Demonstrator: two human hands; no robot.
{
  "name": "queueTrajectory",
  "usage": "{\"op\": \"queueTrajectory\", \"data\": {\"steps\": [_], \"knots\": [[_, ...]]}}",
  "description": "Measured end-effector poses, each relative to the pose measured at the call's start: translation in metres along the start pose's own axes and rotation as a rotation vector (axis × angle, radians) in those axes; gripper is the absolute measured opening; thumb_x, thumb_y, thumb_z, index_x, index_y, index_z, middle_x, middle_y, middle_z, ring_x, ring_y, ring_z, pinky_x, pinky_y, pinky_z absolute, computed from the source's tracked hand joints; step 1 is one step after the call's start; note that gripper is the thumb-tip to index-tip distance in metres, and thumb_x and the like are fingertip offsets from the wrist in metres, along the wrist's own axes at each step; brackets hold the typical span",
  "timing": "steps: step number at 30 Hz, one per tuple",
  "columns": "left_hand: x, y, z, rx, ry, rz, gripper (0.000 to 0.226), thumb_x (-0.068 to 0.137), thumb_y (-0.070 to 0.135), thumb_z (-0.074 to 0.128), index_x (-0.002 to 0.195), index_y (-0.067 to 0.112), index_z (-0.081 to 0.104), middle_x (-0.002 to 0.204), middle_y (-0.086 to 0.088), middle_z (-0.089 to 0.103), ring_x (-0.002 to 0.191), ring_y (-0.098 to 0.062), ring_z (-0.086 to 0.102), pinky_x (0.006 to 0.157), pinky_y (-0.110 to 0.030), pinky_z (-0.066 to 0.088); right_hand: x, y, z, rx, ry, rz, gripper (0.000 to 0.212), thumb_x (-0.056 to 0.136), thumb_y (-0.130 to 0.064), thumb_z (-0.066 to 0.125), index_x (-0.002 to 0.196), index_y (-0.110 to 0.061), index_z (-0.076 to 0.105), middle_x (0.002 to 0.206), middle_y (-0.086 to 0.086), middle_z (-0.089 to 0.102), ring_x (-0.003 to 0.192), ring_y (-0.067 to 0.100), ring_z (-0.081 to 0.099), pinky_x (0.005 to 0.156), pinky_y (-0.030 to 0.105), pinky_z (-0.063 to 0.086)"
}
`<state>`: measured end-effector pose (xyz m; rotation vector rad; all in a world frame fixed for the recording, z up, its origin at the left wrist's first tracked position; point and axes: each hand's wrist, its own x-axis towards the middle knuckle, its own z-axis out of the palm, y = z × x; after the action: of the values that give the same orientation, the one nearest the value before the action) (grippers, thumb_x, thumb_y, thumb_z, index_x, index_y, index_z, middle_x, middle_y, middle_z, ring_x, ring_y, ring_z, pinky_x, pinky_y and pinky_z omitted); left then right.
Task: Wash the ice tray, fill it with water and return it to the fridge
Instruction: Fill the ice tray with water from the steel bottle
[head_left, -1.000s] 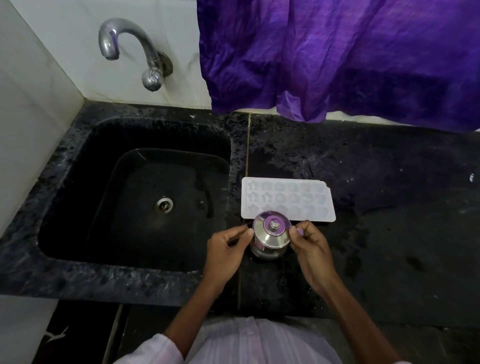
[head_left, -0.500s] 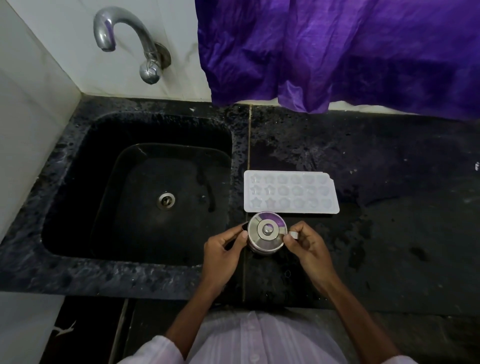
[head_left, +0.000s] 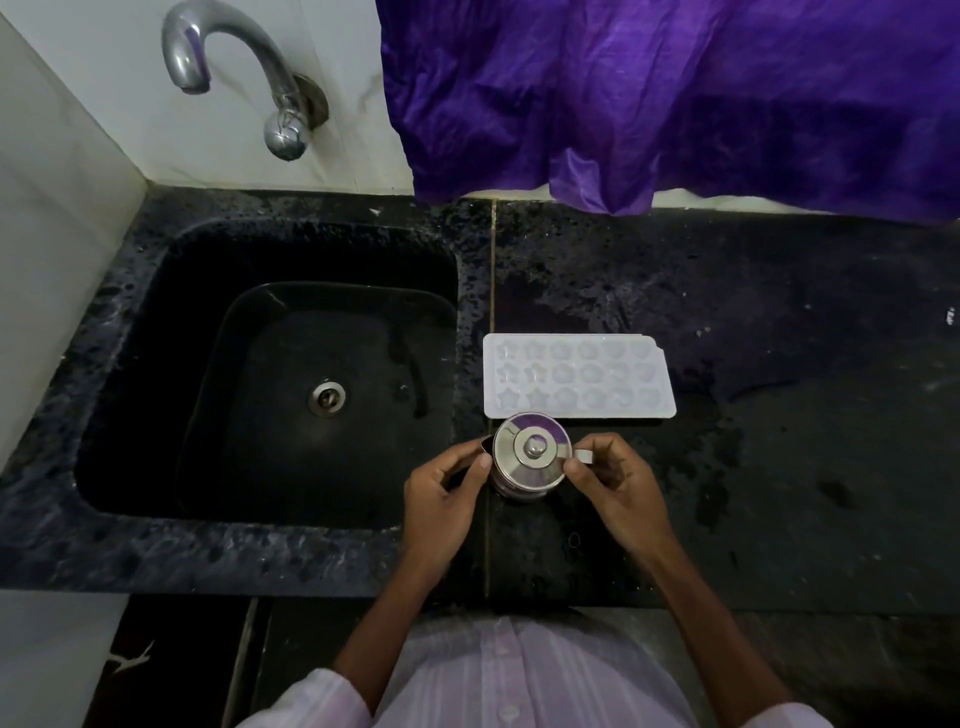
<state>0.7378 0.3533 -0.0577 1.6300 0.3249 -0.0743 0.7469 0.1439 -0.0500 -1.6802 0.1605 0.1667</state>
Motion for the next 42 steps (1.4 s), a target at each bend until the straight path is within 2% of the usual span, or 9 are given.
{"op": "queueTrajectory", "data": {"steps": [8,11,15,19,21,26,31,37,42], "knots": [[0.003,0.009,0.002,-0.031,0.035,0.021,0.021,0.093,0.007,0.066,0.1,0.024,0.077,0.094,0.004,0.079,0.091,-0.017,0.075,0.082,-0.028,0.057,-0.001,-0.005,-0.001,-0.01,0.042,-0.047,0.018,0.081,-0.012,0.075,0.099,-0.013,0.071,0.097,0.005,0.074,0.092,0.03,0.07,0.084,0.041,0.055],[0.005,0.012,0.001,-0.077,0.05,0.006,0.018,0.098,0.011,0.059,0.101,0.017,0.076,0.096,-0.001,0.079,0.093,-0.019,0.075,0.082,-0.029,0.059,0.0,-0.013,-0.011,0.02,0.044,-0.009,0.026,0.075,-0.019,0.077,0.1,-0.014,0.072,0.1,0.003,0.075,0.093,0.022,0.071,0.083,0.031,0.056],[0.028,0.018,-0.005,-0.084,0.12,-0.008,0.019,0.102,0.015,0.054,0.106,0.013,0.072,0.098,-0.005,0.077,0.093,-0.02,0.074,0.08,-0.029,0.06,0.018,-0.023,-0.039,-0.038,0.313,-0.046,0.012,0.091,-0.017,0.067,0.102,-0.017,0.072,0.099,0.0,0.075,0.095,0.015,0.07,0.087,0.026,0.053],[0.068,0.023,-0.001,0.068,0.141,0.007,0.015,0.1,0.012,0.058,0.107,0.017,0.071,0.096,-0.002,0.075,0.088,-0.017,0.073,0.081,-0.037,0.061,0.05,-0.022,-0.075,-0.271,0.542,-0.043,0.021,0.095,-0.025,0.062,0.113,-0.017,0.068,0.105,0.001,0.071,0.094,0.011,0.066,0.087,0.017,0.049],[0.086,0.024,0.003,0.166,0.137,0.004,0.016,0.098,0.013,0.061,0.11,0.016,0.071,0.094,0.001,0.074,0.087,-0.016,0.072,0.083,-0.042,0.062,0.067,-0.016,-0.088,-0.417,0.593,-0.019,0.024,0.095,-0.024,0.06,0.117,-0.017,0.067,0.107,0.005,0.068,0.095,0.016,0.064,0.092,0.025,0.048],[0.109,0.026,0.018,0.362,0.127,0.049,0.025,0.097,0.019,0.062,0.121,0.012,0.068,0.102,-0.002,0.074,0.095,-0.014,0.07,0.088,-0.045,0.06,0.096,-0.003,-0.101,-0.609,0.516,0.022,0.027,0.094,-0.018,0.059,0.118,-0.008,0.066,0.103,0.015,0.07,0.095,0.028,0.065,0.089,0.024,0.04],[0.115,0.032,0.033,0.505,0.098,0.045,0.034,0.097,0.018,0.062,0.129,0.006,0.063,0.108,-0.009,0.075,0.09,-0.009,0.065,0.084,-0.018,0.048,0.107,0.002,-0.103,-0.63,0.43,-0.018,0.019,0.094,-0.015,0.059,0.106,-0.004,0.07,0.094,0.015,0.073,0.087,0.031,0.067,0.085,0.036,0.05],[0.119,0.035,0.039,0.505,0.1,0.04,0.026,0.095,0.01,0.062,0.118,0.013,0.073,0.103,-0.004,0.077,0.092,-0.008,0.069,0.095,-0.034,0.056,0.115,0.005,-0.101,-0.65,0.373,-0.047,0.02,0.097,-0.015,0.056,0.106,-0.006,0.072,0.091,0.012,0.074,0.077,0.018,0.061,0.069,0.018,0.033],[0.121,0.037,0.041,0.43,0.123,-0.014,0.027,0.092,0.002,0.063,0.114,0.012,0.075,0.1,0.003,0.076,0.088,-0.004,0.071,0.09,-0.031,0.058,0.115,0.005,-0.097,-0.556,0.424,0.002,0.023,0.096,-0.015,0.057,0.112,-0.009,0.073,0.1,0.011,0.075,0.083,0.011,0.059,0.075,0.017,0.037]]}}
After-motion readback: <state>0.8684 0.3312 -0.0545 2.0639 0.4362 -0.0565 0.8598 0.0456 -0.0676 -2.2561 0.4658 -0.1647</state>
